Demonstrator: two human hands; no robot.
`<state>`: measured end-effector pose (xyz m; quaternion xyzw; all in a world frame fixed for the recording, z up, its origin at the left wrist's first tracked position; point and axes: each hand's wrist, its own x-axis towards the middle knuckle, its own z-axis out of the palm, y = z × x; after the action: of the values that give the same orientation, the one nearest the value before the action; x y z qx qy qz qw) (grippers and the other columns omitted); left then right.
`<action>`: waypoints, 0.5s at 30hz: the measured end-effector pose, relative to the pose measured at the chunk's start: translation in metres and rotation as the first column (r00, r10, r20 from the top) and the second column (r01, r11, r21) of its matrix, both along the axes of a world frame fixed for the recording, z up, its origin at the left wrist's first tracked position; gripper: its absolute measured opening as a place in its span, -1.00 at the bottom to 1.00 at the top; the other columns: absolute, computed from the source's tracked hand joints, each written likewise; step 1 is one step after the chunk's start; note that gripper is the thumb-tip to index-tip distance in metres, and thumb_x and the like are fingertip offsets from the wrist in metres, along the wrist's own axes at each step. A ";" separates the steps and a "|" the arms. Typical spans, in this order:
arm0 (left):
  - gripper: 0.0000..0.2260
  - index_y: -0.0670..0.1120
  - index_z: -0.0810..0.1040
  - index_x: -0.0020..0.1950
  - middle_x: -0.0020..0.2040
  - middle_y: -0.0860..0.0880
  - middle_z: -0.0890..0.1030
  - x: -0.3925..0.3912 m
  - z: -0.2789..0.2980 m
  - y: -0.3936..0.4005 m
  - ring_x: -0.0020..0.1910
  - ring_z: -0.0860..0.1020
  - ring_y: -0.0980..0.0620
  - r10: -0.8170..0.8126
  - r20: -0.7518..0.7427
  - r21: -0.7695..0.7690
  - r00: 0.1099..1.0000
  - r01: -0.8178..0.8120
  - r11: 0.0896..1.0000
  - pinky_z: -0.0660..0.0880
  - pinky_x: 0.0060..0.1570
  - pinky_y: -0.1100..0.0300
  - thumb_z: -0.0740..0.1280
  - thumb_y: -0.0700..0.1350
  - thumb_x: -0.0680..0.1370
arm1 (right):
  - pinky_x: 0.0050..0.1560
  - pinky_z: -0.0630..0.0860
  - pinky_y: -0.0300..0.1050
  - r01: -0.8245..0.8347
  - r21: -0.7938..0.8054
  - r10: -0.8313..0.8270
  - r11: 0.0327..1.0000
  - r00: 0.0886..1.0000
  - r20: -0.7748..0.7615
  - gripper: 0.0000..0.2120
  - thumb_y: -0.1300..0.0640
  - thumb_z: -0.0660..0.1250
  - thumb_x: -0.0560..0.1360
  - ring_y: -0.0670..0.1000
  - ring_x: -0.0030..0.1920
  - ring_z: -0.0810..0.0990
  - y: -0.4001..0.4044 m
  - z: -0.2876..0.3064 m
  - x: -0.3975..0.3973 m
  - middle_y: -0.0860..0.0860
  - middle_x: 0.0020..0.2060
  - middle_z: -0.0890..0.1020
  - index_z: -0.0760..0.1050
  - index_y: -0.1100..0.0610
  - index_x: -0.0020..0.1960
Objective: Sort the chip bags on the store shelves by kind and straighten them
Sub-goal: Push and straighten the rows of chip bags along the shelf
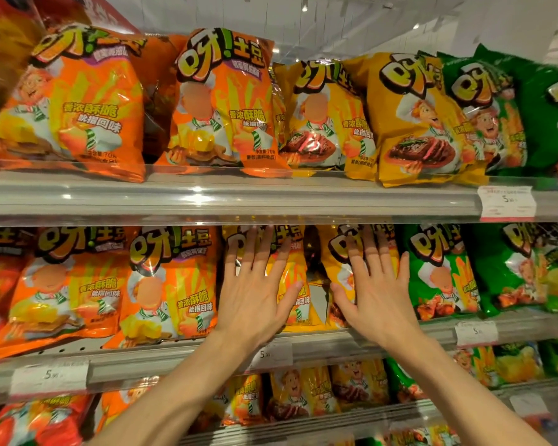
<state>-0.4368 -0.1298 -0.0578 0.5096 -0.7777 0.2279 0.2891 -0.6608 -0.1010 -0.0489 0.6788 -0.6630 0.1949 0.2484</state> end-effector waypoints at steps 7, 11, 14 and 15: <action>-0.35 0.00 0.18 0.62 0.65 -0.16 0.05 -0.010 -0.001 -0.005 0.63 -0.08 -0.19 0.026 0.015 0.047 1.000 -0.026 0.999 0.00 0.51 -0.33 -0.02 0.32 0.63 | 0.49 -0.10 0.48 0.044 0.027 -0.045 0.999 0.998 0.038 -0.29 -0.28 0.07 0.54 0.22 0.60 0.03 -0.004 -0.002 0.010 0.17 0.59 0.18 0.17 0.06 0.58; -0.35 0.02 0.15 0.63 0.65 -0.15 0.04 -0.010 0.002 -0.005 0.63 -0.09 -0.17 0.013 0.005 0.085 1.000 -0.013 0.996 -0.04 0.52 -0.32 -0.02 0.33 0.63 | 0.49 -0.13 0.47 0.052 0.059 -0.054 0.997 0.998 0.027 -0.29 -0.30 0.06 0.53 0.23 0.60 0.03 -0.004 0.001 0.011 0.15 0.59 0.17 0.17 0.03 0.58; -0.36 0.05 0.15 0.63 0.64 -0.14 0.08 -0.004 0.006 0.000 0.64 -0.08 -0.15 -0.027 -0.032 0.082 0.999 0.029 0.996 -0.07 0.52 -0.31 -0.01 0.34 0.63 | 0.48 -0.05 0.48 0.036 0.024 -0.037 0.999 0.999 0.032 -0.30 -0.34 0.05 0.55 0.23 0.59 0.05 0.000 0.001 0.009 0.16 0.56 0.23 0.21 0.04 0.56; -0.36 0.06 0.17 0.62 0.64 -0.14 0.11 -0.001 0.006 0.003 0.64 -0.04 -0.15 -0.030 -0.038 0.073 0.999 0.033 0.997 -0.06 0.51 -0.33 0.00 0.35 0.62 | 0.48 -0.02 0.49 0.030 0.005 -0.030 1.000 0.998 0.047 -0.28 -0.37 0.05 0.55 0.24 0.59 0.05 0.001 0.001 0.008 0.16 0.56 0.24 0.22 0.04 0.56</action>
<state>-0.4374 -0.1264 -0.0517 0.5117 -0.7881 0.1850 0.2879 -0.6525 -0.1000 -0.0482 0.6645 -0.6791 0.2059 0.2341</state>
